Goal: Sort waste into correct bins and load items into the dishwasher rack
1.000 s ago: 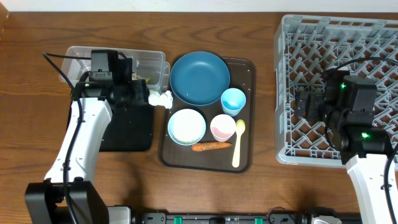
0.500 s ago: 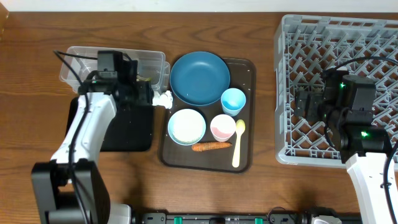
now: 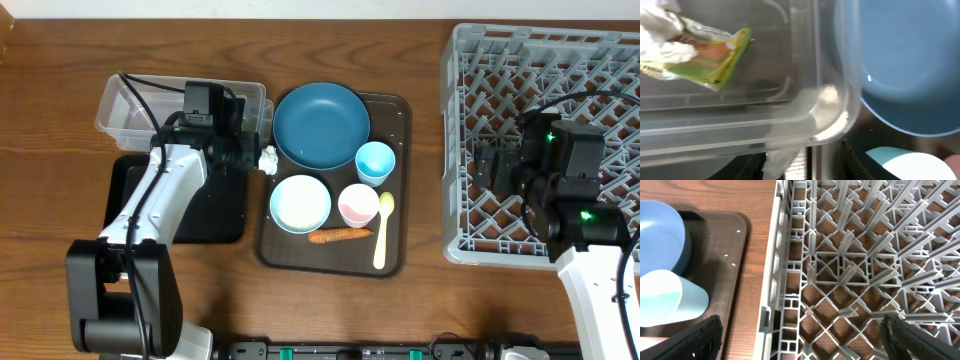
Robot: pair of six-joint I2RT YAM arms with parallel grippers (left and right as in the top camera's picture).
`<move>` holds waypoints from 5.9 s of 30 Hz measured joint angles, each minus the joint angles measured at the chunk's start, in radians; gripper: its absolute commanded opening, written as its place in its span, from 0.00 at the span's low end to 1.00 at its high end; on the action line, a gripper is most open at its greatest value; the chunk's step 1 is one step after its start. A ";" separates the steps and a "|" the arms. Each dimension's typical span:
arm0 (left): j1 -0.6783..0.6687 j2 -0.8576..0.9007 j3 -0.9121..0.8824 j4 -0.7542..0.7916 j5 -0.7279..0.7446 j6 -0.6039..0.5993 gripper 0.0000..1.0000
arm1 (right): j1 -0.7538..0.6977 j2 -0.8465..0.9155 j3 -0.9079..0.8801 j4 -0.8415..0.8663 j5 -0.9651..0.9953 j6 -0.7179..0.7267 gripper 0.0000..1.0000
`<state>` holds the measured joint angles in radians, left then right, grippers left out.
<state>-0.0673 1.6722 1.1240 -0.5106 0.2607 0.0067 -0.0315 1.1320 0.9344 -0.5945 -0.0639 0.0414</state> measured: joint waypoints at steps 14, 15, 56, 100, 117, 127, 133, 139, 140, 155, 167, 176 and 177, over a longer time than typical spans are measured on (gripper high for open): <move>0.000 -0.002 0.000 -0.010 -0.028 0.005 0.10 | 0.000 0.000 0.000 0.000 0.000 0.000 0.99; 0.000 -0.005 0.000 -0.016 -0.028 0.005 0.10 | 0.000 0.000 0.000 0.000 0.000 0.000 0.99; -0.011 -0.078 0.000 -0.137 0.055 -0.036 0.59 | 0.000 0.000 0.001 0.026 0.000 0.000 0.99; -0.131 -0.099 0.000 -0.089 -0.059 -0.006 0.06 | 0.000 0.000 0.001 0.024 0.000 0.000 0.99; -0.003 -0.226 0.001 0.233 -0.232 -0.007 0.17 | 0.000 0.000 0.001 0.023 0.000 0.000 0.99; 0.008 -0.111 0.001 0.246 -0.189 -0.006 0.45 | 0.000 0.000 0.001 0.033 0.000 0.000 0.99; -0.009 -0.196 0.001 0.255 -0.004 -0.054 0.48 | 0.000 0.000 0.001 0.047 0.000 0.000 0.99; -0.124 -0.207 0.001 0.268 0.130 -0.082 0.50 | 0.000 0.013 0.001 0.074 0.000 0.000 0.99; -0.149 -0.196 0.001 0.268 0.139 -0.085 0.50 | 0.000 0.014 0.001 0.075 0.000 0.000 0.99; -0.296 0.108 0.635 -0.285 0.069 -0.096 0.61 | 0.000 0.019 0.002 0.074 0.000 0.000 0.99; -0.412 0.316 0.665 -0.410 0.078 -0.101 0.72 | 0.000 0.019 0.002 0.060 0.000 0.000 0.99; -0.483 0.357 0.663 -0.410 0.050 -0.101 0.66 | 0.000 0.019 0.002 0.056 0.000 0.000 0.99; -0.484 0.362 0.661 -0.409 0.050 -0.103 0.66 | 0.000 0.019 0.002 0.054 0.000 0.000 0.99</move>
<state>-0.5518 2.0338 1.7847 -0.9199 0.3103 -0.0963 -0.0315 1.1511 0.9360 -0.5407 -0.0643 0.0418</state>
